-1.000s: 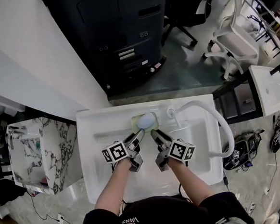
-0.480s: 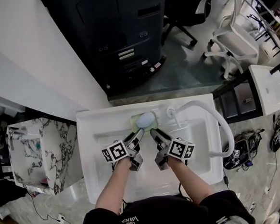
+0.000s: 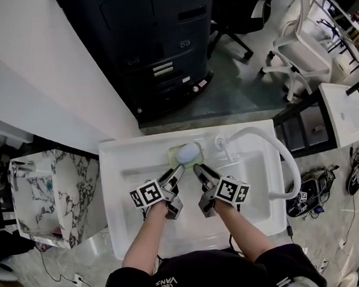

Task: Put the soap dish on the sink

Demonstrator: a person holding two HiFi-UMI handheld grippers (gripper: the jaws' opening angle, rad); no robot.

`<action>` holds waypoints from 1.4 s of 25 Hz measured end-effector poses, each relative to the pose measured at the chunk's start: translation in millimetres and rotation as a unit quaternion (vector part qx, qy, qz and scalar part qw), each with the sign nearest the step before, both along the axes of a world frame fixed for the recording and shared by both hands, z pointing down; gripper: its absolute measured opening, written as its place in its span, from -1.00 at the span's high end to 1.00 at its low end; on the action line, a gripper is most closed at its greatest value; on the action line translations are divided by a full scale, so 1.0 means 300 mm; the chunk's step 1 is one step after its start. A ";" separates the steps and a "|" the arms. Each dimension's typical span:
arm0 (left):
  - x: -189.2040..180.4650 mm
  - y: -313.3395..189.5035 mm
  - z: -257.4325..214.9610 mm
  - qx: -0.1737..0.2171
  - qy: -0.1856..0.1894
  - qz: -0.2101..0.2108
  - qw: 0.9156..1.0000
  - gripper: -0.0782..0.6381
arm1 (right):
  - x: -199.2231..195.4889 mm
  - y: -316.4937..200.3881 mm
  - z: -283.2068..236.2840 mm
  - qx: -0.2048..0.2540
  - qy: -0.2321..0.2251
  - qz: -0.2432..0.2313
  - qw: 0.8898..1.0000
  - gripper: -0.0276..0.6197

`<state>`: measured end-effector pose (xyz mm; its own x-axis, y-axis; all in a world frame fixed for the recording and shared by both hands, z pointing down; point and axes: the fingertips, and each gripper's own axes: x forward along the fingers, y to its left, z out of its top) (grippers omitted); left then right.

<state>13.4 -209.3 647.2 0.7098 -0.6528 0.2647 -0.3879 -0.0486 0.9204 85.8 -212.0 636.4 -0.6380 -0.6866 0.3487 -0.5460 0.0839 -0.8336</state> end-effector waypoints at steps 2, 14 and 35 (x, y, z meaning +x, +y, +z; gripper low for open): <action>-0.008 0.010 0.001 0.001 -0.007 0.000 1.000 0.26 | 0.000 0.003 0.001 -0.001 0.003 0.001 1.000 0.56; -0.034 0.054 0.009 0.014 -0.060 -0.005 0.998 0.26 | 0.020 0.017 0.010 -0.004 0.008 0.014 1.000 0.55; -0.010 0.091 0.011 0.078 -0.203 0.031 0.976 0.40 | 0.011 0.026 0.012 -0.001 0.012 0.004 1.000 0.55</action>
<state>10.4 -181.9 650.4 0.6055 -0.6674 0.4335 -0.7116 -0.2101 0.6704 89.0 -204.2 640.0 -0.6239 -0.6903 0.3663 -0.5671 0.0774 -0.8200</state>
